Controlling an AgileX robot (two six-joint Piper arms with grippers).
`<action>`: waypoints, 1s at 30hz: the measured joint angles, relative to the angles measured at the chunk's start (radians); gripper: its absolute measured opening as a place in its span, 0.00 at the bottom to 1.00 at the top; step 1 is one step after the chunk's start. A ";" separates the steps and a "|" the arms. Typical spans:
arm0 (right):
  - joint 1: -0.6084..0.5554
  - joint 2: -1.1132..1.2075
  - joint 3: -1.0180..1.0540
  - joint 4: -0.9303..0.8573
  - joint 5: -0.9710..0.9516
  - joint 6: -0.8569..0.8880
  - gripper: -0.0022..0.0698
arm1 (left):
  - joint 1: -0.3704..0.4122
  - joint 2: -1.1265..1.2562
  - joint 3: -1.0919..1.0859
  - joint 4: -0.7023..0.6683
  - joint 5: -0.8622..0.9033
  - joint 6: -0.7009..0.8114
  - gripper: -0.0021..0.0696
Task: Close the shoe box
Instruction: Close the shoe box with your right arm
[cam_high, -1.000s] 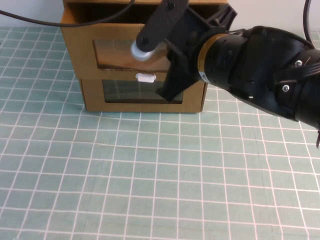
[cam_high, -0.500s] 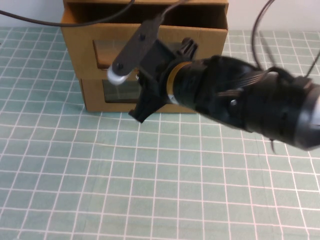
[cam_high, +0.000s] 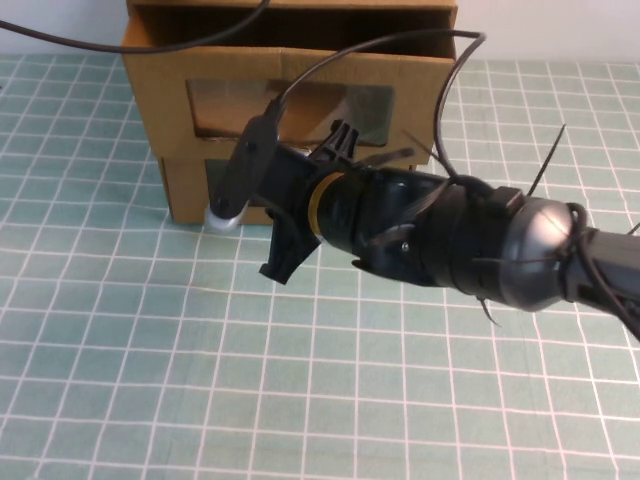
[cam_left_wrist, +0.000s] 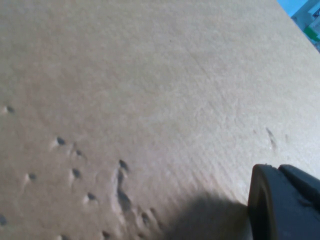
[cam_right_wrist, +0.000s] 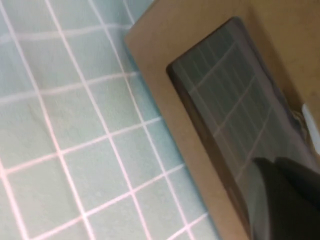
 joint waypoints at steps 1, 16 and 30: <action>0.000 0.009 0.000 -0.025 -0.003 0.000 0.01 | 0.000 0.000 0.000 0.000 0.000 0.000 0.02; -0.112 0.149 -0.229 -0.070 -0.065 0.180 0.01 | 0.000 0.000 0.000 -0.011 0.000 0.000 0.02; -0.112 0.169 -0.258 -0.071 -0.059 0.181 0.01 | 0.000 0.000 0.000 -0.011 0.000 0.000 0.02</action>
